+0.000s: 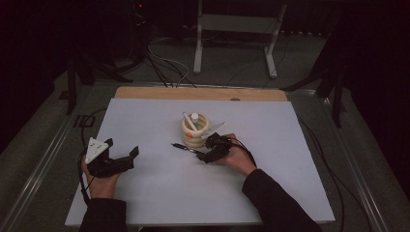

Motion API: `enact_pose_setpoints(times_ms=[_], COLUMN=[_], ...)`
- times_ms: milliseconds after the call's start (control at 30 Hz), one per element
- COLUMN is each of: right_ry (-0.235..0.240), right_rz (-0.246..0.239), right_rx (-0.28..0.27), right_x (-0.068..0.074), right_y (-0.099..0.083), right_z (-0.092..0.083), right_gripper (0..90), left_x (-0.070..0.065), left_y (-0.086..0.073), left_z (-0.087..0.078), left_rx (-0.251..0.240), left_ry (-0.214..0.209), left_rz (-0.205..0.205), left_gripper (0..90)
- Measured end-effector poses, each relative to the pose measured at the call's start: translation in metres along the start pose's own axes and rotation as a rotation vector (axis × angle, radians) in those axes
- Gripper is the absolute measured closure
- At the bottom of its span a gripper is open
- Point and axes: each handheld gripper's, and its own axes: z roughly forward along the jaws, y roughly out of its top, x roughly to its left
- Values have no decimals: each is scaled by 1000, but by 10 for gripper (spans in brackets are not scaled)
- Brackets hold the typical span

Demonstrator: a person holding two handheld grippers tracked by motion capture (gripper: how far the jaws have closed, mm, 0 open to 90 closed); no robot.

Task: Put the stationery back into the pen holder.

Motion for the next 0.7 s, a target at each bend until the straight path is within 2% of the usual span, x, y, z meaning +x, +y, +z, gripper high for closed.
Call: enact_pose_setpoints(times_ms=[33,100,200,367,467,500,567,700], right_ry=[10,14,20,11,6,-8,-17,-3], right_rz=[-18,-27,-46,-65,-82,-114,-134,-140], right_rx=[12,17,16,4,1,5,8,0], right_x=[-1,-1,-1,0,3,6,7,8], right_y=[-1,-2,-3,-6,-6,-5,-5,-6], right_z=[1,2,5,6,6,6,6,5], right_gripper=[509,590,679,775,799,812,814,815], left_x=[0,0,0,-1,-1,-1,-1,0], left_y=[0,0,0,0,0,0,0,0], left_z=[0,0,0,1,1,1,1,1], left_rx=[1,1,2,2,4,5,3,2], left_ry=[0,0,0,-2,-2,-2,-1,0], left_rz=[0,1,1,1,2,2,3,-1], left_gripper=[7,7,7,7,7,7,7,7])
